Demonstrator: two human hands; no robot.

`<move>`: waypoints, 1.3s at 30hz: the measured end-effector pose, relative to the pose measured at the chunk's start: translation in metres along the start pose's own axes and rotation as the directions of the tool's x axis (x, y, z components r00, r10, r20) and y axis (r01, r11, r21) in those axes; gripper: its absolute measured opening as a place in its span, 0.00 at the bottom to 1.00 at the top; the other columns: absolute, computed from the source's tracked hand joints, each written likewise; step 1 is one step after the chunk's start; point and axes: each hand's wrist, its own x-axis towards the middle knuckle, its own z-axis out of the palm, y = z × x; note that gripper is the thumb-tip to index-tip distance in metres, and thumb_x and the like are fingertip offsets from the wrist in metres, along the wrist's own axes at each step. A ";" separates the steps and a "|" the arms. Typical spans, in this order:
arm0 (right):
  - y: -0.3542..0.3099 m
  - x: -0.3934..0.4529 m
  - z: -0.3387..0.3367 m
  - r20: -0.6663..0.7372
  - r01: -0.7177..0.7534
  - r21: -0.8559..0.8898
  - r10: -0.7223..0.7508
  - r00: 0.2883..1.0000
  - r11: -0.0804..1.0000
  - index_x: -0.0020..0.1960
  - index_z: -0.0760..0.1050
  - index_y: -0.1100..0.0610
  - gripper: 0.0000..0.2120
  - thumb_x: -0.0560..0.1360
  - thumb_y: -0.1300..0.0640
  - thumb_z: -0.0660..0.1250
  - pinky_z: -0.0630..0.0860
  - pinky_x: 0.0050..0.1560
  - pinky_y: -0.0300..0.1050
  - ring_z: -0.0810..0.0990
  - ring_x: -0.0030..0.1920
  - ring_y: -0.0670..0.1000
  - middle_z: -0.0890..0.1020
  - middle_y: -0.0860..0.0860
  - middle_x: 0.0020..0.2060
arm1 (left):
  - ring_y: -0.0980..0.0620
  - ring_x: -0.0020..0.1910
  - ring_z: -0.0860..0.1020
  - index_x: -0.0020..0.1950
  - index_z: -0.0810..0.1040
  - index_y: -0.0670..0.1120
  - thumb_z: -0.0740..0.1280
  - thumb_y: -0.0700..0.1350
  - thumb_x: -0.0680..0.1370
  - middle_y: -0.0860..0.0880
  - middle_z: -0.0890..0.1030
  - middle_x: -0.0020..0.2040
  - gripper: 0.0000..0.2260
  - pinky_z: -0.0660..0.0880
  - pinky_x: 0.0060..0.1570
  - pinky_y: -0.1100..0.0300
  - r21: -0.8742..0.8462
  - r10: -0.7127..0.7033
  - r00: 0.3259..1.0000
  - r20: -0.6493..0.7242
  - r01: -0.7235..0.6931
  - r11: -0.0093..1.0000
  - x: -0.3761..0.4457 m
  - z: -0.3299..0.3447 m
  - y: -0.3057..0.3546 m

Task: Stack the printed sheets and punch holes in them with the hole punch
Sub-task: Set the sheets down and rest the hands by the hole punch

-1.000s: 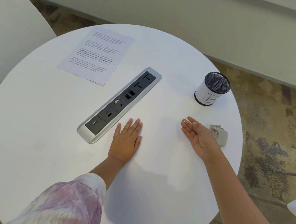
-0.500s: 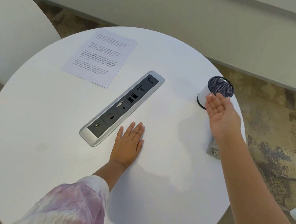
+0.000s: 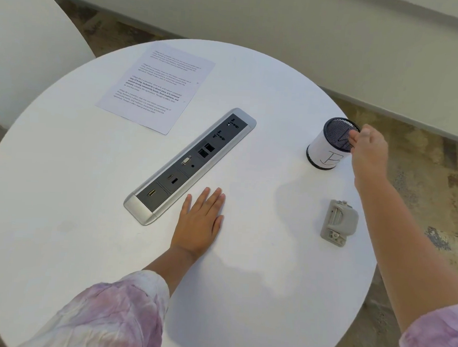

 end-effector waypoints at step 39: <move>0.116 -0.143 0.007 0.406 0.120 -0.483 0.100 0.908 0.867 0.36 0.70 0.54 0.14 0.65 0.52 0.76 0.65 0.30 0.41 0.70 0.31 0.47 0.72 0.47 0.29 | 0.50 0.74 0.58 0.73 0.61 0.48 0.52 0.50 0.80 0.52 0.63 0.74 0.21 0.50 0.72 0.46 0.015 0.013 0.998 -0.060 -0.012 1.000 -0.002 0.002 0.000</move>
